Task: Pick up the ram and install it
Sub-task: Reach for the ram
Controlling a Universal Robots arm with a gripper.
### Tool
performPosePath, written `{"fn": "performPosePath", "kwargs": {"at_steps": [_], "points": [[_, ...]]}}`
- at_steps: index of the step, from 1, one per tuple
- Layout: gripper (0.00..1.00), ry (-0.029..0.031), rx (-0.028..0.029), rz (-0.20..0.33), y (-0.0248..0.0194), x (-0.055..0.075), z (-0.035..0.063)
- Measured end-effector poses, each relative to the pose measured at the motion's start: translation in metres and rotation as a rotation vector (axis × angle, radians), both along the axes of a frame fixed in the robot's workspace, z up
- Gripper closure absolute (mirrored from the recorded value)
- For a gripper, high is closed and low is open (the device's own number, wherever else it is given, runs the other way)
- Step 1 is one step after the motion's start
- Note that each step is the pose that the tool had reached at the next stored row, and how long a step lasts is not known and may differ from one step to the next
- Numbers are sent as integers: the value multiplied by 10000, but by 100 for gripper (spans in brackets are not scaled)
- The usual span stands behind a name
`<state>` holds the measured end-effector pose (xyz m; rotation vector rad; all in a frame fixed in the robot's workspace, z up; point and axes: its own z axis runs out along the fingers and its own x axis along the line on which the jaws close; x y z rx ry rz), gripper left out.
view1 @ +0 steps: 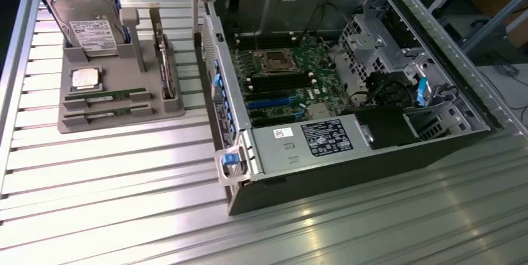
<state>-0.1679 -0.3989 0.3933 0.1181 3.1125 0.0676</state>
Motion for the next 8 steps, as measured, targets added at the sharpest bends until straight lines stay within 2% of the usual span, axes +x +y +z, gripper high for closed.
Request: {"fn": "performPosePath", "kwargs": {"at_steps": [2, 3, 8], "points": [[89, 1, -1, 2, 0, -120, 0], [89, -1, 1, 0, 0, -245, -1], [89, 1, 0, 1, 0, -653, 0]]}}
